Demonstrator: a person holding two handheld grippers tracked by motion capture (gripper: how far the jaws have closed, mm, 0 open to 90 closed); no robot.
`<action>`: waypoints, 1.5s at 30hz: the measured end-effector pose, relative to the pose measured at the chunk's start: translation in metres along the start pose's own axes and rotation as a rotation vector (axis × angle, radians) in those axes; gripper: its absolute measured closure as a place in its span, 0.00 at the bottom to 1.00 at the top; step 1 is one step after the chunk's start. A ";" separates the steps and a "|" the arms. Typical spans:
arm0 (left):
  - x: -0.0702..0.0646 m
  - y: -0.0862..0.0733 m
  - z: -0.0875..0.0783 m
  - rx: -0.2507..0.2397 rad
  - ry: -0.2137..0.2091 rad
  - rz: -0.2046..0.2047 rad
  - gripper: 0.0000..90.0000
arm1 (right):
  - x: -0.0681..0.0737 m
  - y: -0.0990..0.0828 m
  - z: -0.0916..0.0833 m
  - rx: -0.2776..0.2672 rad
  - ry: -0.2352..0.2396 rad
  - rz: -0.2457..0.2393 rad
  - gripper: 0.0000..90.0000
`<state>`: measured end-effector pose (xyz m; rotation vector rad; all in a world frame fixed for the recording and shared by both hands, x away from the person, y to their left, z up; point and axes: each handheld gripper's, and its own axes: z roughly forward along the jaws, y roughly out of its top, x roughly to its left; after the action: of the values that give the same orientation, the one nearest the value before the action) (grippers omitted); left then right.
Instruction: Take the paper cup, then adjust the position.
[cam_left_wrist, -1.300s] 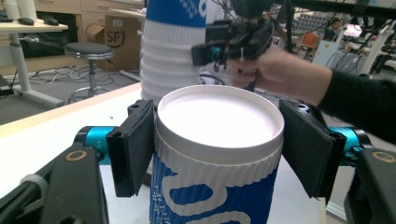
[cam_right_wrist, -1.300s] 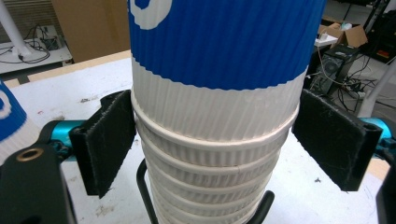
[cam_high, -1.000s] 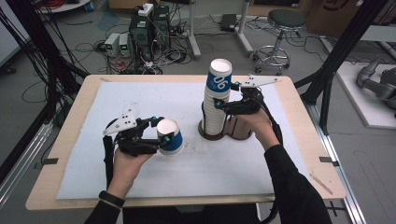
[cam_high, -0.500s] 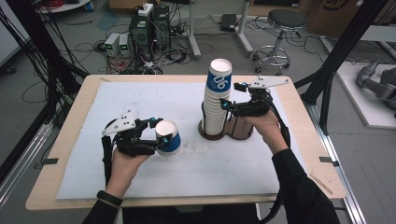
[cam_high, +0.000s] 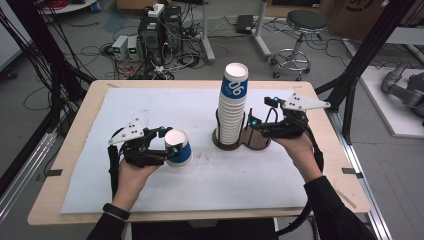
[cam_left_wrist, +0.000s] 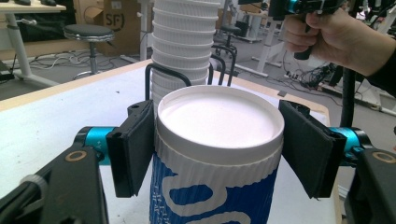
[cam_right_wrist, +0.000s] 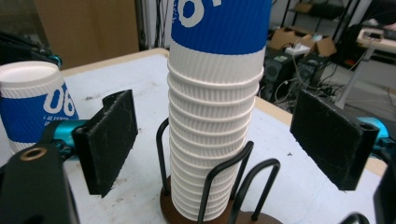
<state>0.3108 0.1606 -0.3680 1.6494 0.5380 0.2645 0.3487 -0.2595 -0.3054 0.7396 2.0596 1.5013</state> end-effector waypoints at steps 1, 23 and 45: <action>0.000 0.000 0.000 0.002 0.001 0.004 0.33 | 0.001 -0.003 -0.003 -0.007 -0.006 0.008 0.17; 0.006 -0.007 0.004 0.009 -0.006 -0.009 0.33 | 0.008 -0.073 -0.026 -0.014 -0.002 0.107 0.20; -0.001 0.000 0.014 -0.006 -0.066 0.004 0.33 | 0.016 -0.083 -0.025 0.033 0.167 0.089 0.19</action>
<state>0.3170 0.1480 -0.3697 1.6482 0.4836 0.2135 0.3082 -0.2868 -0.3787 0.7498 2.2051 1.6309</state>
